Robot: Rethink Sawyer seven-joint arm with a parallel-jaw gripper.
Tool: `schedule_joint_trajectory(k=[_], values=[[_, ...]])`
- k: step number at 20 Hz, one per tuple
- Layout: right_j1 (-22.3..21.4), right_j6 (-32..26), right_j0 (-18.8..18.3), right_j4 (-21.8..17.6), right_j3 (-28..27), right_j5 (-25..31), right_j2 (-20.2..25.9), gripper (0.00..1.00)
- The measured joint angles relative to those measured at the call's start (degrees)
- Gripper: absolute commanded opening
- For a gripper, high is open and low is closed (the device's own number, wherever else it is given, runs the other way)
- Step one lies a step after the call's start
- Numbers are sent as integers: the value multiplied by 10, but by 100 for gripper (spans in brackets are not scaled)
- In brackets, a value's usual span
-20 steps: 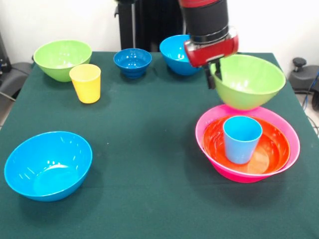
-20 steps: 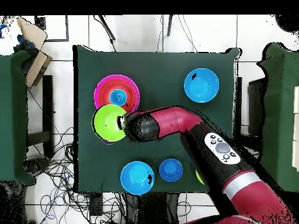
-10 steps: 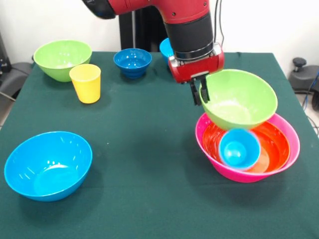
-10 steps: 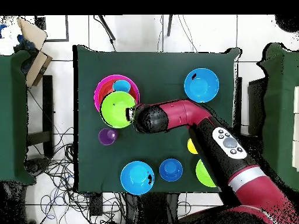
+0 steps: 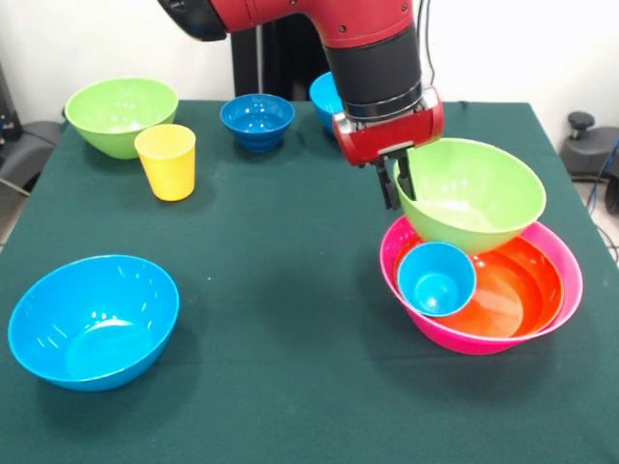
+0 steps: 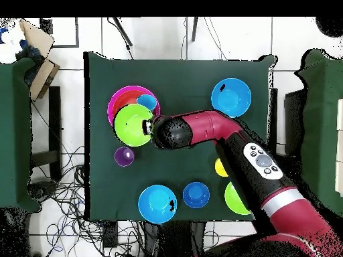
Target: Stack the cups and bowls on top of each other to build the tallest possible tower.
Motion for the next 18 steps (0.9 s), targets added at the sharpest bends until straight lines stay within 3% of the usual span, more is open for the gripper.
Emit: schedule_joint_trajectory(k=[12, 18], values=[[-54, 0, -48, 9, 47, 32, 51, 0], [-81, 0, -52, 18, 65, 48, 65, 0]])
